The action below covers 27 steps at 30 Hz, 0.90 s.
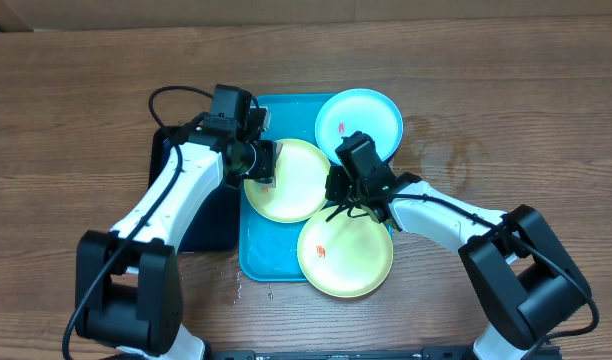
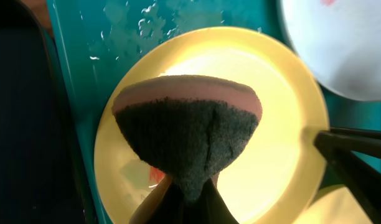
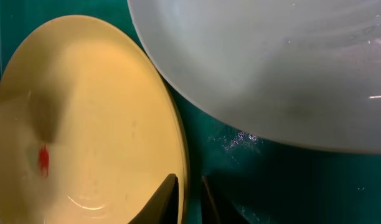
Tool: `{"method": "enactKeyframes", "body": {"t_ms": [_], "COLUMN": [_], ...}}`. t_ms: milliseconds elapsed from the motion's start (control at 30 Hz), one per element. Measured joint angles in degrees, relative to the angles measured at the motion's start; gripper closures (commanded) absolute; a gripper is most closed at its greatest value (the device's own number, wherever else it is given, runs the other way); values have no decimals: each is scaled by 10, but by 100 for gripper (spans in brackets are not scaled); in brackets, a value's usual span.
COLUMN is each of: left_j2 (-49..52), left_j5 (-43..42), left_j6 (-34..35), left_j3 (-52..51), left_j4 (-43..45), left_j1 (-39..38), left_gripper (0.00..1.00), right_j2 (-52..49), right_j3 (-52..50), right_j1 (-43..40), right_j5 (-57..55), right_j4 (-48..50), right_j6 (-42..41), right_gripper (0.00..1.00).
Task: Clean dirty plates on tray and stack at the side
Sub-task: 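Lift the sponge with left gripper and move it over the left yellow plate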
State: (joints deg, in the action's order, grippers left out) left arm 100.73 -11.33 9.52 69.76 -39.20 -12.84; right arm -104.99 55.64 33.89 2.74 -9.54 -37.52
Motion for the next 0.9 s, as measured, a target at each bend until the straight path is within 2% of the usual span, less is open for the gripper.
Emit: {"method": "enactKeyframes", "body": {"t_ms": [67,133,167,233,267,333,467,700,800,900], "left_j2": [6,7,7,7,7,7,7,7,7,7], "left_j5": [9,18,21,26,28,32,37,52,61,63], "left_j6": [0,1,3,9,10,11,11,11,11,12], "left_j3": [0,-1,-1,-1,-1,-1,-6,-27,-42,-60], "left_j4": [0,-1,-2,-1,-2,-1,0,3,22,43], "left_j1": [-2,-3,-3,-3,-3,-4,-10,-14,-14,-14], "left_gripper": [96,96,96,96,95,96,96,96,96,96], "right_j2": [0,0,0,0,0,0,0,0,0,0], "right_j3": [0,0,0,0,0,0,0,0,0,0], "right_j1": [0,0,0,0,0,0,0,0,0,0], "right_j5": [0,0,0,0,0,0,0,0,0,0], "right_j4": [0,0,0,0,0,0,1,1,1,1], "right_j6": [-4,-2,0,2,3,0,-1,0,1,3], "right_gripper": [62,59,60,74,78,78,71,74,82,96]}}
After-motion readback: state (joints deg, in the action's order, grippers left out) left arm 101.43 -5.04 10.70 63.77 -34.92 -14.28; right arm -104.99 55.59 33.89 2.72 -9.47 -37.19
